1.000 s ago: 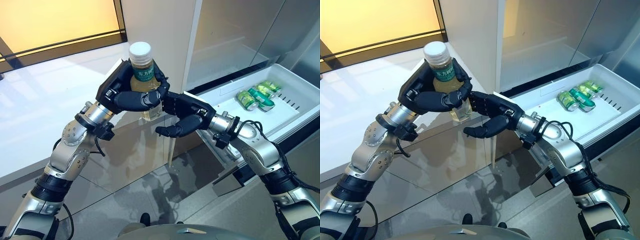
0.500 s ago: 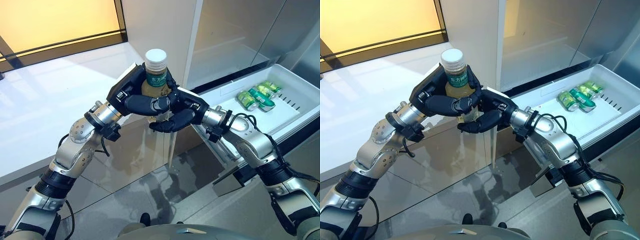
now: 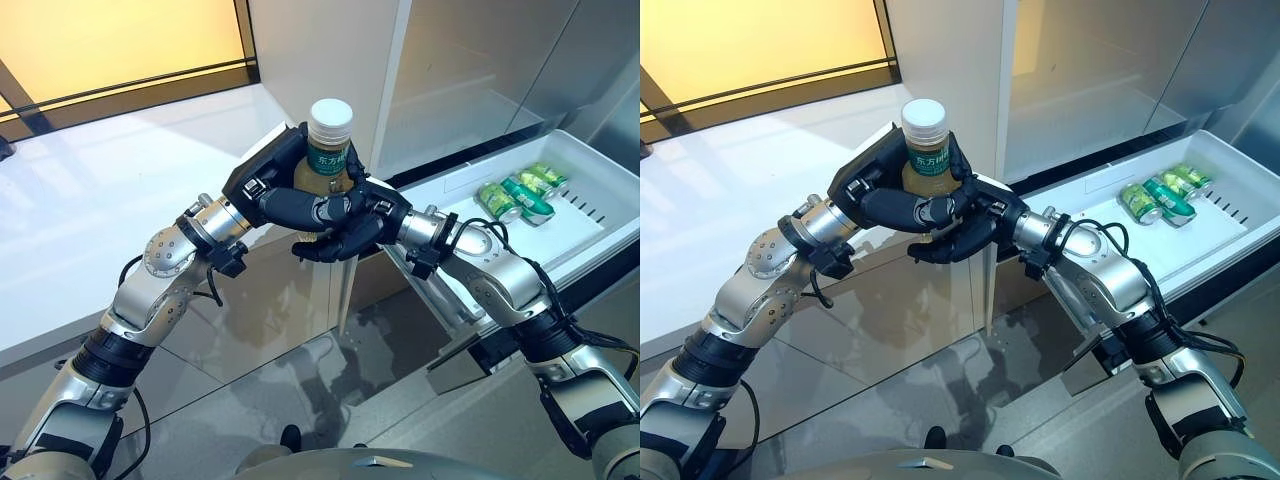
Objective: Put drinks into fridge and close the fridge
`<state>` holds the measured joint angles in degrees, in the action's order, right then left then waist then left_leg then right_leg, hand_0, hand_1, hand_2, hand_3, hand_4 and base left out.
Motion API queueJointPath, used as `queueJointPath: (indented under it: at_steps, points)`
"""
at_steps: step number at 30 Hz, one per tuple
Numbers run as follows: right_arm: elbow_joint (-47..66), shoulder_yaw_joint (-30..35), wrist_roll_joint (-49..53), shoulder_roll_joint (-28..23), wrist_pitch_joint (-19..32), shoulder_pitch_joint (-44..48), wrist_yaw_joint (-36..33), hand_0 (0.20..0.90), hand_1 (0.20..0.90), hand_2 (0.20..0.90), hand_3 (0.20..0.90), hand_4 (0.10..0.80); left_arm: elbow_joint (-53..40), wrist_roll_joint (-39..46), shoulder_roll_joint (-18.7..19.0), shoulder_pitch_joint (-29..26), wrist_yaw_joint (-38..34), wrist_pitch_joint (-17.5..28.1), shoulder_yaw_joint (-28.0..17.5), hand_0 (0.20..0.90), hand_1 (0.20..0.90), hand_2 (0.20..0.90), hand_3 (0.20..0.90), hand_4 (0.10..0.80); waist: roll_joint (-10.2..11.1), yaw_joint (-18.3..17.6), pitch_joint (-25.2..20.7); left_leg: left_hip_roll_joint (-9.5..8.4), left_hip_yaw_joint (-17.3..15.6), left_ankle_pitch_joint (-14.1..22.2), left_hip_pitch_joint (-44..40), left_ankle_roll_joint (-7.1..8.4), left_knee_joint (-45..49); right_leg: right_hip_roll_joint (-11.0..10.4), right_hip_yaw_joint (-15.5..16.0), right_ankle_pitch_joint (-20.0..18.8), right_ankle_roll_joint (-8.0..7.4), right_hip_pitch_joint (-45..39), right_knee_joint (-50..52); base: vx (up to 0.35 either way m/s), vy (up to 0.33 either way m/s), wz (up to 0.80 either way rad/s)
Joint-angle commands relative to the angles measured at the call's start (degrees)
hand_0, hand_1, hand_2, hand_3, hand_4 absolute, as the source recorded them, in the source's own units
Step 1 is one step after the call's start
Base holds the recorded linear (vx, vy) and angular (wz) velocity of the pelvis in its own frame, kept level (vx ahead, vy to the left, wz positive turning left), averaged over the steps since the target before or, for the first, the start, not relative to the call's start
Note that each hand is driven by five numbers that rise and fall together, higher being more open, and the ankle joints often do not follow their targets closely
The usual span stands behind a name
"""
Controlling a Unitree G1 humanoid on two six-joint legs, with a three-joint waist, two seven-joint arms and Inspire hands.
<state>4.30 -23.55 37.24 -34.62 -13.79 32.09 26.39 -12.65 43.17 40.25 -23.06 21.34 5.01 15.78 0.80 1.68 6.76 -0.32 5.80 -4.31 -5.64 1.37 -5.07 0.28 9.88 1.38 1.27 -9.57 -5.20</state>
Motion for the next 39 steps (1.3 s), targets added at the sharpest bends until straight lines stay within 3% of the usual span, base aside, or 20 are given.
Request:
queueJointPath:
  at_steps: [1,2,3,20,21,22,39]
  points:
    - [0.33,-1.37,5.19,4.14,4.68,10.58,-2.88,0.488,0.488,0.488,0.42,0.32,-2.61,6.11,-2.93,-11.74,0.94,5.54,0.9,0.3,0.3,0.3,0.2,0.1,0.99,0.63,-6.86,-3.03,-1.62,5.87,-1.99,-1.69,0.19,-2.19,-2.63,-1.77,-5.03,1.85,0.7,0.0,0.0,0.0]
    - [0.28,-1.44,5.21,4.27,4.56,10.75,-2.98,0.345,0.345,0.345,0.252,0.152,-2.59,6.63,-3.14,-11.77,1.18,5.31,0.9,0.3,0.3,0.3,0.2,0.1,0.98,0.64,-6.85,-3.05,-1.59,5.88,-2.01,-1.7,0.21,-2.2,-2.62,-1.75,-5.02,1.83,0.72,0.0,0.0,0.0]
    - [0.08,-1.71,5.34,4.39,4.65,10.92,-3.17,0.3,0.3,0.3,0.2,0.1,-2.56,7.12,-3.27,-11.79,1.33,5.29,1.03,0.3,0.3,0.3,0.2,0.1,0.96,0.69,-6.81,-3.07,-1.57,5.88,-2.03,-1.71,0.24,-2.23,-2.57,-1.76,-4.99,1.81,0.73,0.0,0.0,0.0]
    - [-0.17,-2.32,5.95,6.07,5.55,11.7,-5.3,0.3,0.3,0.3,0.2,0.1,-3.96,8.32,-5.18,-11.63,1.38,4.19,1.68,0.3,0.3,0.3,0.2,0.1,0.98,0.88,-6.74,-3.15,-1.46,5.99,-2.16,-1.94,0.22,-2.37,-2.51,-1.74,-4.91,1.74,0.8,0.003,0.0,0.0]
    - [-0.23,-2.25,6.0,6.05,5.67,11.69,-5.41,0.3,0.3,0.3,0.2,0.1,-3.83,7.68,-5.1,-11.59,1.26,4.34,1.66,0.484,0.484,0.484,0.414,0.314,0.97,0.89,-6.73,-3.16,-1.43,6.02,-2.2,-1.96,0.22,-2.36,-2.51,-1.72,-4.9,1.7,0.8,0.0,0.0,0.0]
    - [-0.16,-1.96,6.1,5.98,5.81,11.57,-5.68,0.3,0.3,0.3,0.2,0.1,-3.75,7.58,-4.67,-11.57,1.02,4.33,1.5,0.9,0.9,0.9,0.9,0.8,0.96,0.92,-6.75,-3.18,-1.37,6.06,-2.26,-2.0,0.21,-2.37,-2.52,-1.7,-4.91,1.61,0.78,0.0,0.0,0.0]
    - [1.07,3.21,7.03,3.71,9.82,10.17,-8.93,0.3,0.3,0.3,0.2,0.1,-2.7,4.52,-0.9,-8.87,-2.61,8.48,-4.84,0.9,0.9,0.9,0.9,0.8,0.88,1.32,-6.82,-3.03,-1.07,6.05,-2.2,-1.75,0.26,-2.29,-2.38,-1.62,-4.97,1.54,0.72,0.0,0.0,0.0]
